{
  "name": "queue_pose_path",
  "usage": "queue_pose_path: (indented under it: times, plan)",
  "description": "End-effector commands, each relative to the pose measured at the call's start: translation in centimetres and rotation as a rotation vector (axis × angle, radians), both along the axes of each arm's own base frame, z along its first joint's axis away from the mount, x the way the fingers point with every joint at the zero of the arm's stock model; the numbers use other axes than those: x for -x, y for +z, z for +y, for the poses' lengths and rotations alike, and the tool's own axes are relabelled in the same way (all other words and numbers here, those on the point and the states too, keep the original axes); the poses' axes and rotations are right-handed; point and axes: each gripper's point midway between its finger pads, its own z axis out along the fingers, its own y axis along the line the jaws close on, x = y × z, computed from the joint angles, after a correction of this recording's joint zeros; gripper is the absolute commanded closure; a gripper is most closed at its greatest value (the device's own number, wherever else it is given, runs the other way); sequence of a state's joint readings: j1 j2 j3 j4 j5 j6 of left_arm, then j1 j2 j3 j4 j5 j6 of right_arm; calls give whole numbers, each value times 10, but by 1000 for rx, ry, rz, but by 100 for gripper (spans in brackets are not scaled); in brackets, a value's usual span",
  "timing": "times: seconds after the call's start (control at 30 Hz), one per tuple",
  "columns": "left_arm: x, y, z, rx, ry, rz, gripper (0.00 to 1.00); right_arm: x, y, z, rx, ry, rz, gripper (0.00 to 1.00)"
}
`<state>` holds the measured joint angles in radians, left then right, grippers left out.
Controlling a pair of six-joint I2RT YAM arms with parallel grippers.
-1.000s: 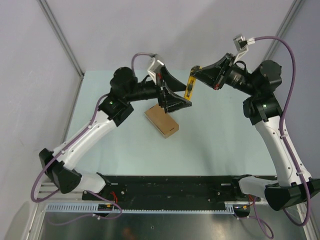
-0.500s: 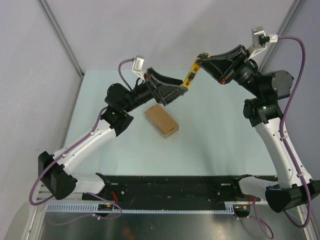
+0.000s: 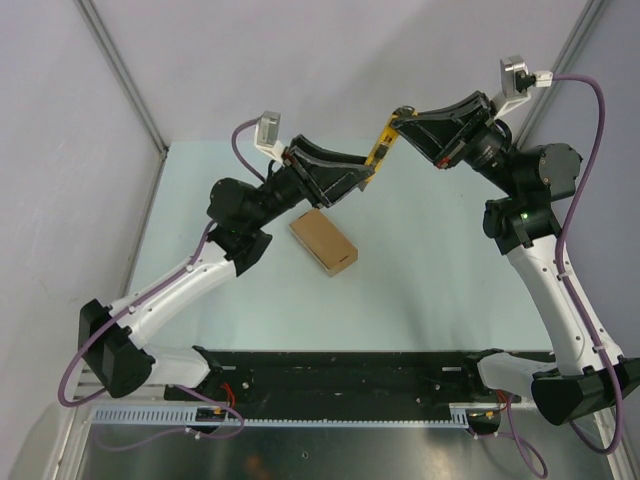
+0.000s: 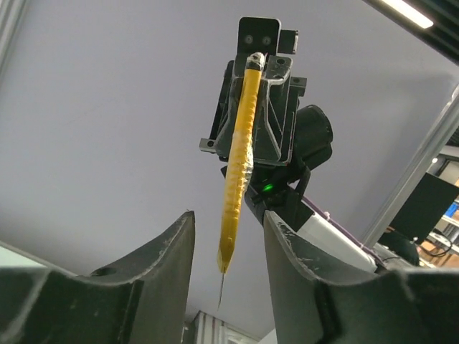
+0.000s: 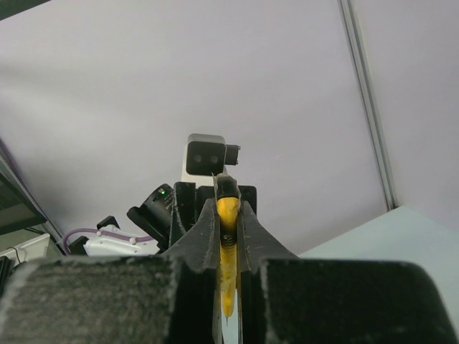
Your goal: Unpack the express box
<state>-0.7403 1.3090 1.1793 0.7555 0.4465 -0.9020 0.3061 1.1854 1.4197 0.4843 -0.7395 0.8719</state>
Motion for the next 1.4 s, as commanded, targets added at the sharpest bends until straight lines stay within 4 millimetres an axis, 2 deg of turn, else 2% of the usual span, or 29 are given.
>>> queue_pose_path:
  times: [0.0,0.1,0.17,0.27,0.3,0.33,0.4,0.43,0.5,0.53,0.57,0.6,0.63,0.73,0.8,0.83,0.9,0.93,1.07,1.2,1.37]
  plan:
    - [8,-2,-5,6,-39,-24,47,6,13,-4,-37,-23,-43,100]
    - [6,-4,-5,4,-33,-23,45,4,13,-5,-43,-29,-40,100]
    - [5,-5,-5,4,-29,-23,51,4,14,-5,-46,-29,-42,100]
    - [5,-4,-4,7,-23,-27,69,5,13,-5,-40,-29,-40,100]
    - [5,-3,-4,9,-19,-29,83,6,13,-6,-39,-31,-38,100]
    - [4,-3,-3,10,-13,-30,90,5,10,-4,-30,-28,-23,100]
    - [2,-4,-2,10,7,-38,100,5,4,-3,2,-26,-26,100]
    - [1,-3,-1,12,16,-42,100,4,-3,-1,27,-20,-13,95]
    - [-3,-9,2,1,21,-29,100,7,-14,2,83,-4,-17,62]
    - [-2,-10,5,-2,20,-31,100,7,-17,3,97,-4,-10,40]
    - [-7,-19,8,-19,33,-26,100,8,-20,2,111,-8,-6,9]
    - [-7,-26,9,-40,28,-35,100,6,-28,2,139,-17,12,1]
    - [-3,-28,13,-52,26,-54,100,11,-28,1,152,-26,-4,0]
    - [-7,-53,18,-169,21,-93,100,17,-39,-3,213,-48,-20,0]
    - [-9,-57,23,-227,9,-136,100,16,-48,-5,251,-52,-16,0]
    - [2,-67,23,-279,-65,-159,100,18,-50,-5,261,-43,-12,0]
    - [4,-67,25,-315,-106,-203,100,18,-57,-6,284,-16,10,0]
    - [12,-73,27,-344,-164,-223,100,19,-60,-6,289,2,24,0]
    - [16,-77,29,-382,-210,-269,100,27,-73,1,329,108,45,0]
    - [11,-78,31,-400,-186,-270,100,33,-84,9,354,191,87,1]
    - [-3,-89,28,-428,-155,-179,100,37,-104,18,406,231,121,9]
